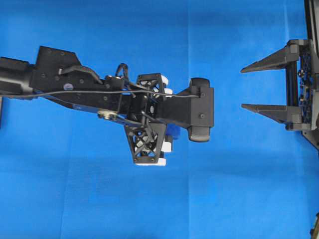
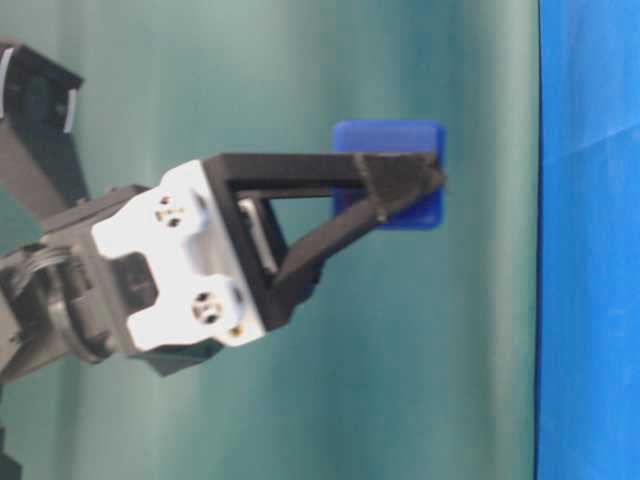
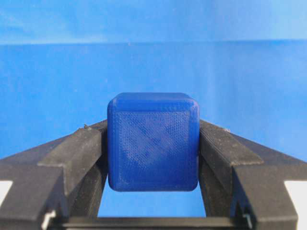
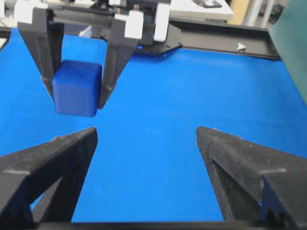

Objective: Handover the blue block to the right arm after grasping it with the left arm, then place it in the designated position.
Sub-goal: 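Lift the blue cube with the left gripper and bring it toward center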

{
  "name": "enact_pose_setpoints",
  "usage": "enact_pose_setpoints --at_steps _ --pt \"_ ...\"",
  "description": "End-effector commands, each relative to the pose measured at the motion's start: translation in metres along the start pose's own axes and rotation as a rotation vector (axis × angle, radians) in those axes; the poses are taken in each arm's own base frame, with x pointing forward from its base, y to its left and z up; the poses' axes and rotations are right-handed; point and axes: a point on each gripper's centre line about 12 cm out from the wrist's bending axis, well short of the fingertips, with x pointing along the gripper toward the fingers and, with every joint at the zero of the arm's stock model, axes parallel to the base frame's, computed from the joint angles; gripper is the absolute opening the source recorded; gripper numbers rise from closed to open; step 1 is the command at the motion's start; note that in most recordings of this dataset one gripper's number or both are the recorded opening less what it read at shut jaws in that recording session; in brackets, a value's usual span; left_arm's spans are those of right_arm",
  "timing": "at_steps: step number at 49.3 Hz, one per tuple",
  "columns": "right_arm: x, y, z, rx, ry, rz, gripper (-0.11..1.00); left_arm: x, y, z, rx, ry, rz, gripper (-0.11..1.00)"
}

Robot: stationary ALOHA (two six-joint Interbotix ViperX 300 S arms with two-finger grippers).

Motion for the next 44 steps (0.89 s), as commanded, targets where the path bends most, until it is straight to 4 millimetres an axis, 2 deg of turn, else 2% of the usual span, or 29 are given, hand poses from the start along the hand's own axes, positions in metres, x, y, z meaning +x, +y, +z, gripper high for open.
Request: enact_pose_setpoints --at_steps 1,44 --pt "0.0023 0.0006 0.0105 -0.003 -0.028 0.002 0.98 -0.0320 0.0001 0.0113 0.003 -0.077 -0.001 0.46" --pt "0.0023 0.0003 0.0105 -0.003 -0.028 0.000 0.98 -0.0331 0.0013 0.0098 0.008 -0.105 0.001 0.46"
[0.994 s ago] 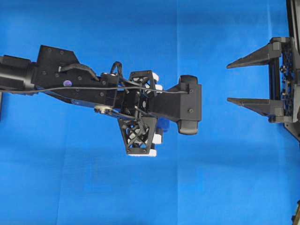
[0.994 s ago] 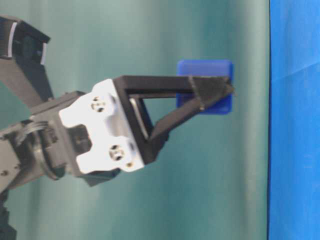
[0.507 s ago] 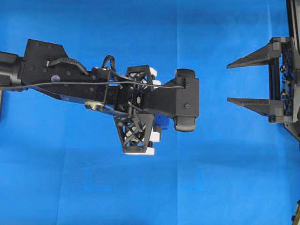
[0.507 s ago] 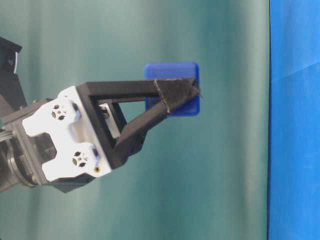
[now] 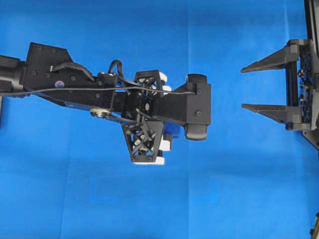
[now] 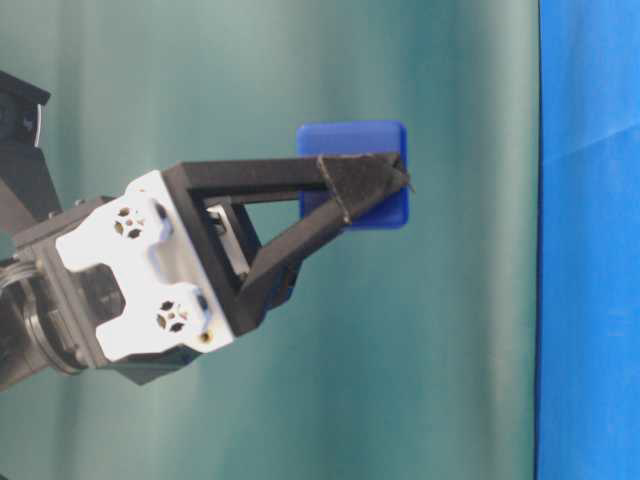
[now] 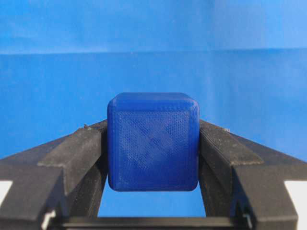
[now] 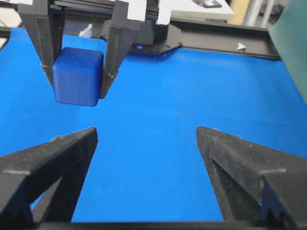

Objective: Handover the blue block to the right arm after grasping it with the left arm, then place it in the designated position.
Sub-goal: 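Lift the blue cube with the left gripper and bring it toward center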

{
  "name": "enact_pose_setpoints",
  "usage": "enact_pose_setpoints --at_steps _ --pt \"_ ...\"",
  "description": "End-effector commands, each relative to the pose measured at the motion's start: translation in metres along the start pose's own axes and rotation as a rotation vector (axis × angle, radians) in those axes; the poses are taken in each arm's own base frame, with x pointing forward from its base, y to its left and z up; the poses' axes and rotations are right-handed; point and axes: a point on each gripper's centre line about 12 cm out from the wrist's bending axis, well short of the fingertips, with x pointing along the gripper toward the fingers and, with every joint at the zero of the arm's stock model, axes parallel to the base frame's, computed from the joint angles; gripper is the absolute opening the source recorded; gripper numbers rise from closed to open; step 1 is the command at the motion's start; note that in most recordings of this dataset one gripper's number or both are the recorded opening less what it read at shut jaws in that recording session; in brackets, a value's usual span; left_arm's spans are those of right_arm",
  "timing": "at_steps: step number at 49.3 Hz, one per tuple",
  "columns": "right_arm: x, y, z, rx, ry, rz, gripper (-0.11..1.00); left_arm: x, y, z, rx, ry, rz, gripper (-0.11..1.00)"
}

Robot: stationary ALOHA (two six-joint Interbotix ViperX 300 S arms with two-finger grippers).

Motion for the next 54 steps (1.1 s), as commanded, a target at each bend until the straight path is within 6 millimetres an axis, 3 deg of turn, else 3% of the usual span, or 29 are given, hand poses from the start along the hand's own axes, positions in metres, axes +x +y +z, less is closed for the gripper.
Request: enact_pose_setpoints --at_steps 1,32,44,54 --pt "0.002 0.001 0.010 -0.003 -0.028 0.002 0.98 -0.025 0.000 0.009 0.002 -0.066 -0.003 0.46" --pt "0.002 0.001 0.010 -0.003 -0.028 0.002 0.98 -0.027 0.002 0.010 0.005 -0.093 0.003 0.46" --pt "0.002 0.000 0.011 -0.003 -0.029 0.000 0.98 -0.039 0.006 -0.001 0.002 -0.207 -0.004 0.46" --pt "0.002 0.000 0.012 -0.003 -0.032 0.001 0.98 -0.049 0.008 -0.018 0.005 -0.416 -0.026 0.46"
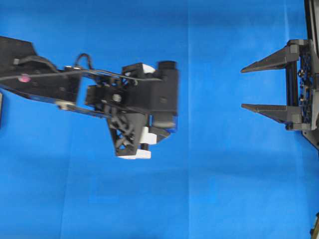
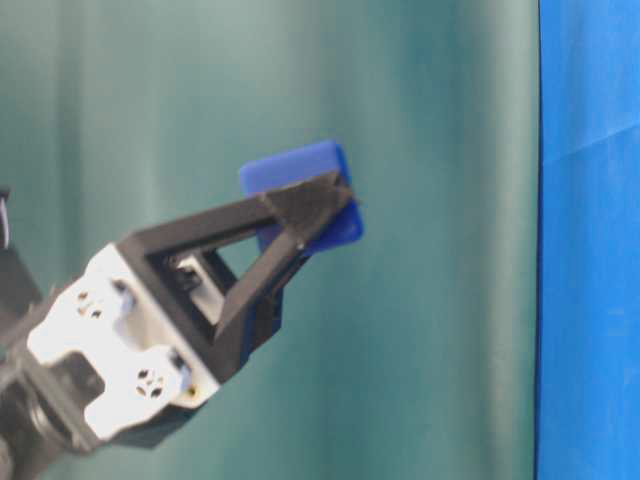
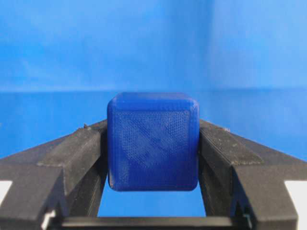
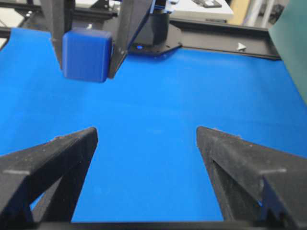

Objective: Handover the blue block to the right arm after grasping it with the left arm, then place it in the designated position.
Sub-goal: 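Lift the blue cube with the left gripper and bring it toward center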

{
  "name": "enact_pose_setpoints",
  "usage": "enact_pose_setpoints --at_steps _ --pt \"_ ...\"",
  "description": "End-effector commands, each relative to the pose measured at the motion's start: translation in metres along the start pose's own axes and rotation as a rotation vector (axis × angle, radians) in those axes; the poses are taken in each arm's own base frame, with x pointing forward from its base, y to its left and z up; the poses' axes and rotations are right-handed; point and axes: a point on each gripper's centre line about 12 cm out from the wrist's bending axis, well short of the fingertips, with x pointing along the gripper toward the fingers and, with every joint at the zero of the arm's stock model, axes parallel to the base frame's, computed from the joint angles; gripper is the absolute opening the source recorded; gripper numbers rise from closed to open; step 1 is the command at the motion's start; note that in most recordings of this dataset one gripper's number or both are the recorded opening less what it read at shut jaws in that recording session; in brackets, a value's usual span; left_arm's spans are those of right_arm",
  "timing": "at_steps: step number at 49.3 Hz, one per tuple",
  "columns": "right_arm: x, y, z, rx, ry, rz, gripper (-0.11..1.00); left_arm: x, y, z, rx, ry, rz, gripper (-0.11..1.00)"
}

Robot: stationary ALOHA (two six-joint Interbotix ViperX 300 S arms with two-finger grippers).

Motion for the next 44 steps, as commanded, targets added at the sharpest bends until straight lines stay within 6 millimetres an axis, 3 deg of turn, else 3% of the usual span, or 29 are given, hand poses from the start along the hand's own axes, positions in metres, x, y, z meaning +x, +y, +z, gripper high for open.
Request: enact_pose_setpoints --at_steps 1,29,44 --pt "0.002 0.000 0.012 -0.003 -0.032 -0.001 0.98 -0.025 -0.001 0.010 0.005 -0.157 -0.014 0.46" --pt "0.002 0.000 0.013 -0.003 -0.038 -0.001 0.98 -0.068 0.007 -0.053 0.029 -0.592 -0.043 0.46" --pt "0.002 0.000 0.013 -0.003 -0.042 0.000 0.98 -0.070 0.010 -0.058 0.055 -0.620 -0.025 0.46"
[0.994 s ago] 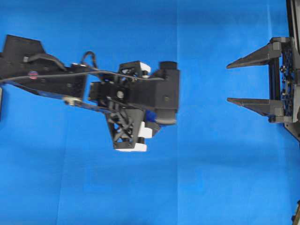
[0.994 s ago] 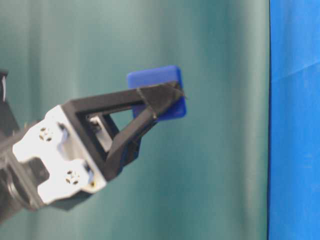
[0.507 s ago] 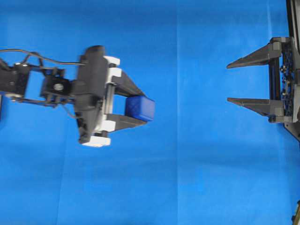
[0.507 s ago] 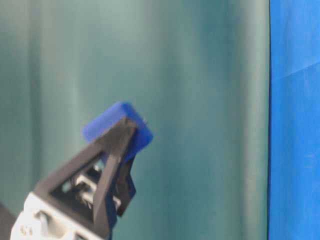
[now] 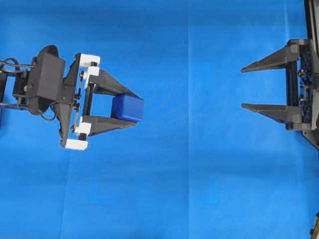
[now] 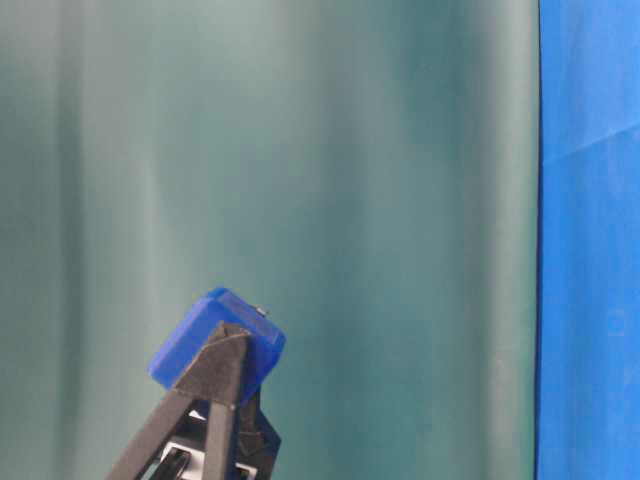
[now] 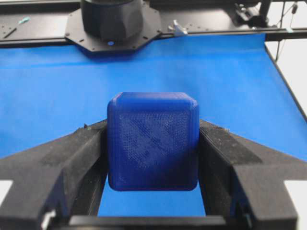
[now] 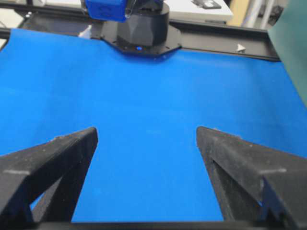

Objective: Handover the blue block to the right arm after grasping it with the left arm, then place it in the designated position.
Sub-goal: 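Lift the blue cube with the left gripper and bring it toward center, then hold the cube with the left gripper while the right gripper rotates open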

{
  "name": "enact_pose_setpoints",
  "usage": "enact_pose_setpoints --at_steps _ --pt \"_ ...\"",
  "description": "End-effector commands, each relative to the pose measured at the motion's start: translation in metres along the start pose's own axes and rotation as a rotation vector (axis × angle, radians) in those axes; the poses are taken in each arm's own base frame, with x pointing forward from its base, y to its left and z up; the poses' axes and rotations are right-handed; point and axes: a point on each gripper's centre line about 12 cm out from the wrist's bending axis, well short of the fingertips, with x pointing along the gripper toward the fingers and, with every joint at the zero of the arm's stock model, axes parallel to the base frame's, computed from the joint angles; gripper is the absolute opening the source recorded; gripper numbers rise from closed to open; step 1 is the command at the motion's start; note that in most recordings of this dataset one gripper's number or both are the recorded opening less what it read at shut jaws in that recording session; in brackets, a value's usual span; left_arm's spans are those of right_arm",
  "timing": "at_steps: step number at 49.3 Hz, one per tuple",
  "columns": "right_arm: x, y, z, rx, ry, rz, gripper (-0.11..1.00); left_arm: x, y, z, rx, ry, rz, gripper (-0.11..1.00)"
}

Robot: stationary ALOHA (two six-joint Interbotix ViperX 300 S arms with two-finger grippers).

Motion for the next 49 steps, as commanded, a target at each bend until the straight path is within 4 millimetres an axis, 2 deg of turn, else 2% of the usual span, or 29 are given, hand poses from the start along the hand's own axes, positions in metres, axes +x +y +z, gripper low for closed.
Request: enact_pose_setpoints --at_steps 1,22,39,49 --pt "0.003 0.000 0.012 -0.001 -0.034 0.000 0.98 -0.003 0.002 0.012 -0.003 -0.041 0.005 0.46" --pt "0.003 0.001 0.015 -0.042 -0.032 0.004 0.98 -0.003 0.002 0.012 -0.015 -0.042 0.007 0.46" --pt "0.003 0.009 0.029 -0.377 -0.058 0.046 0.98 -0.003 0.002 0.012 -0.018 -0.043 0.007 0.46" --pt "0.003 0.014 0.029 -0.581 -0.066 0.075 0.98 -0.003 0.002 0.013 -0.021 -0.048 0.008 0.46"
